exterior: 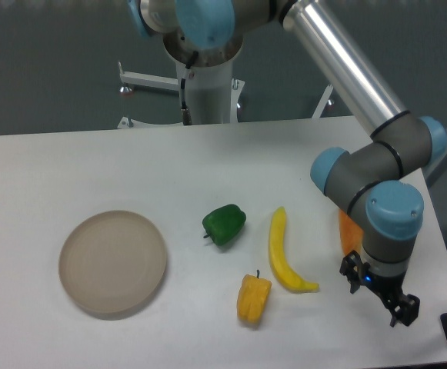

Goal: Pick up the green pepper from the table
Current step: 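Lift the gripper and move it over the green bell pepper, then lower the open gripper onto the green pepper and close it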

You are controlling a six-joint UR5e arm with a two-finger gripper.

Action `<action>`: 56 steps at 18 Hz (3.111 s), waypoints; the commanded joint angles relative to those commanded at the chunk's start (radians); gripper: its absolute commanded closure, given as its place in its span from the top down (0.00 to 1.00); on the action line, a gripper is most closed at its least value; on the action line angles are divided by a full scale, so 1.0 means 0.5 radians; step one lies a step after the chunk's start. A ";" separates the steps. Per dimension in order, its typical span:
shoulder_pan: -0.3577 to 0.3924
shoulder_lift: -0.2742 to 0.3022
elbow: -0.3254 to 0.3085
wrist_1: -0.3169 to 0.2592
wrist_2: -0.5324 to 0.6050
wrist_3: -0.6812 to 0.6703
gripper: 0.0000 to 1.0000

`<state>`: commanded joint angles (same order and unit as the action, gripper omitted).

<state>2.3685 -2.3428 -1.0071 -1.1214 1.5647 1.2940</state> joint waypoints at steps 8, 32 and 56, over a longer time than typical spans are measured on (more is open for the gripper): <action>-0.003 0.375 -0.452 -0.080 -0.156 -0.566 1.00; -0.252 0.783 -1.345 0.184 -0.384 -0.526 1.00; -0.273 0.734 -1.373 0.230 -0.384 -0.416 0.24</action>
<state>2.2319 -1.9758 -1.6935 -1.0063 1.3729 1.0861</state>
